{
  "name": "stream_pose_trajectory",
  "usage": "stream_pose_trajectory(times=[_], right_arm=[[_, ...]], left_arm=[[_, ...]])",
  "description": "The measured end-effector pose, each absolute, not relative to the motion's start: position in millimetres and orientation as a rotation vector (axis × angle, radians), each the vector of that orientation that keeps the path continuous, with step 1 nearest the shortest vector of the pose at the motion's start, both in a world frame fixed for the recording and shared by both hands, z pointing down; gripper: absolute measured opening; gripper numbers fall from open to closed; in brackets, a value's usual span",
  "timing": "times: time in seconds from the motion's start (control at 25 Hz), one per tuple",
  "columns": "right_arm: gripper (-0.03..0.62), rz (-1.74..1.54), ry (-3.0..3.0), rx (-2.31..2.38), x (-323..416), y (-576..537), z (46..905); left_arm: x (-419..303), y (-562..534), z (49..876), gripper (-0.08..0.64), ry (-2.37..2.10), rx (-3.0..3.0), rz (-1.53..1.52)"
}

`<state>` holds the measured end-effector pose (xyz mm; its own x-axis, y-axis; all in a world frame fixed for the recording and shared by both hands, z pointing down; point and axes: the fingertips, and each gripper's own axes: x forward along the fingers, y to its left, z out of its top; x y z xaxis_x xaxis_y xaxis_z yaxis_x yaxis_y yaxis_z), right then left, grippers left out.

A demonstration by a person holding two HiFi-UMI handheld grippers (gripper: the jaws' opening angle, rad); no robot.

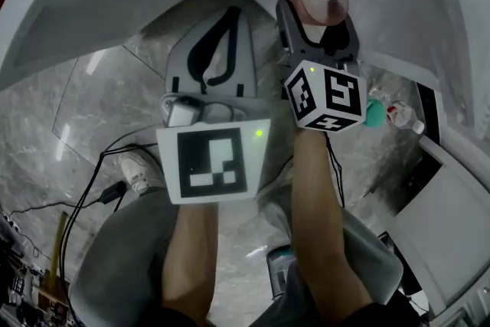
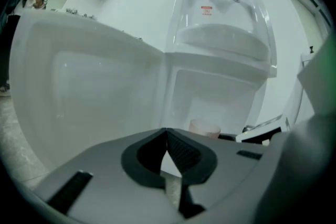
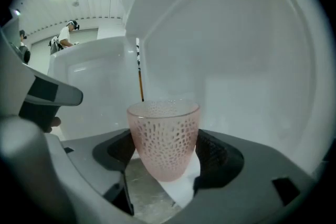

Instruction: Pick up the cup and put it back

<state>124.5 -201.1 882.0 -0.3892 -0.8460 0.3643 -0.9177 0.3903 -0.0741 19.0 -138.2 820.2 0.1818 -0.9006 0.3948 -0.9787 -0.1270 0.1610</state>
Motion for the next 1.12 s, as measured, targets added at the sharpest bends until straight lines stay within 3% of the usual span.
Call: stream_pose_trajectory(times=[0.6, 1.12], right_arm=[[0.365, 0.421, -2.381, 1.333, 71.1, -95.6, 704.5], [0.366, 0.370, -2.570, 1.201, 1.7, -54.2, 398.0]], left_arm=[[-25.5, -74.7, 651.6, 0.012, -1.755, 2.065, 0.402], [-66.8, -54.6, 377.7, 0.012, -1.754, 2.171, 0.362]])
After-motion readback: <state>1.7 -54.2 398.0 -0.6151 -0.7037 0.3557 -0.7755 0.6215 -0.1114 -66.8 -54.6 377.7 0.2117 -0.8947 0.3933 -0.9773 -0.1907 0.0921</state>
